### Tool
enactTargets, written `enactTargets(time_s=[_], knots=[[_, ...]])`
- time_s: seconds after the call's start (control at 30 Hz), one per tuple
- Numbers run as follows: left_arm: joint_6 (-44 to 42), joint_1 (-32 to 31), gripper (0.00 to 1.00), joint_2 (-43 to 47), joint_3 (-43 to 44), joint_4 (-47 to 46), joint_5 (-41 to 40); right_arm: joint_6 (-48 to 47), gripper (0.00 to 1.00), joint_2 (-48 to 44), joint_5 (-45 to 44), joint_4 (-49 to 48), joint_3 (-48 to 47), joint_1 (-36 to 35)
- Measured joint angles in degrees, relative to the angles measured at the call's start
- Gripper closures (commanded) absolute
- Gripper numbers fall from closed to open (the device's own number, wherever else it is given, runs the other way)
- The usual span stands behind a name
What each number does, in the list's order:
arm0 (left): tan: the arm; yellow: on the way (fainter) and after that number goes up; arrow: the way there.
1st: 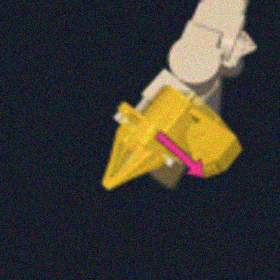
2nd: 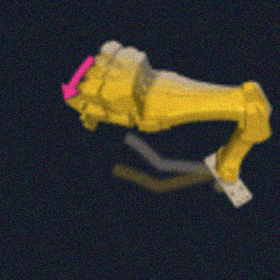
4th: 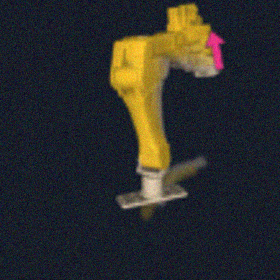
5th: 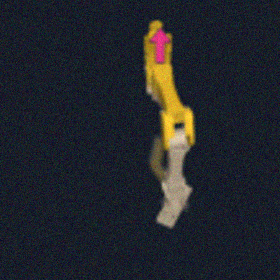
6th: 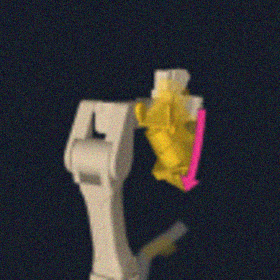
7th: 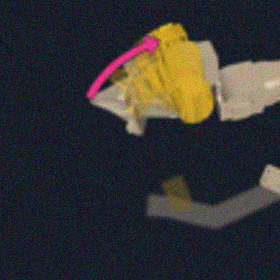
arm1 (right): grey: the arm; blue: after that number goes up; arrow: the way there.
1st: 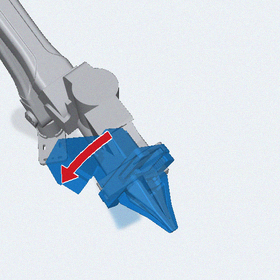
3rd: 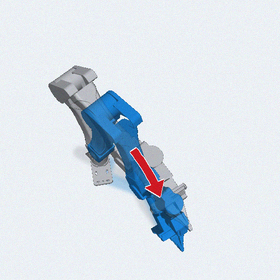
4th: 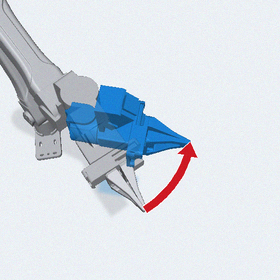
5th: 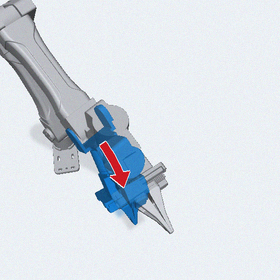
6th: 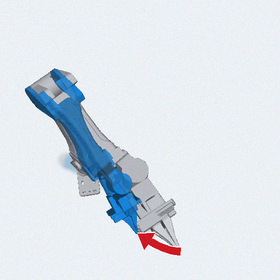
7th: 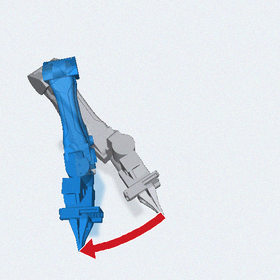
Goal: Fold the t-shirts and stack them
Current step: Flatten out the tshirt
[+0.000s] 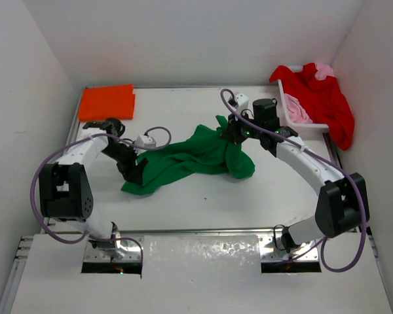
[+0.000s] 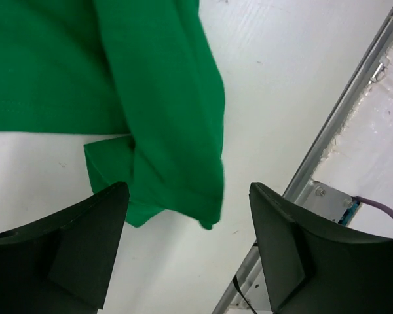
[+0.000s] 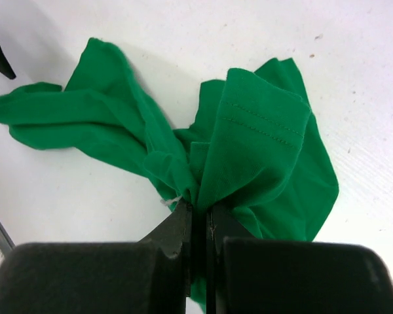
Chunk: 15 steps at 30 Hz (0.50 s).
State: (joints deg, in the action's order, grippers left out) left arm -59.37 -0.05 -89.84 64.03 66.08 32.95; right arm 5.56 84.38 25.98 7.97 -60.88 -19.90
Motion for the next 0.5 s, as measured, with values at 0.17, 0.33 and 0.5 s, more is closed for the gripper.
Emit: enactTargets(time_s=[0.17,0.33,0.5], knots=[[-0.2,-4.6,0.31,2.1,-3.0,-0.7,-0.8,0.0,1.0,0.0,-0.1,0.0,1.0,0.0],[2.5,-8.3,1.0,1.5,-8.7,-2.4,-3.7,0.0,1.0,0.0,-0.8,0.2,1.1,0.0],[8.7,-8.0,1.0,1.4,-5.3,-7.2,-7.4,0.0,1.0,0.5,-1.8,2.7,-0.5,1.4]])
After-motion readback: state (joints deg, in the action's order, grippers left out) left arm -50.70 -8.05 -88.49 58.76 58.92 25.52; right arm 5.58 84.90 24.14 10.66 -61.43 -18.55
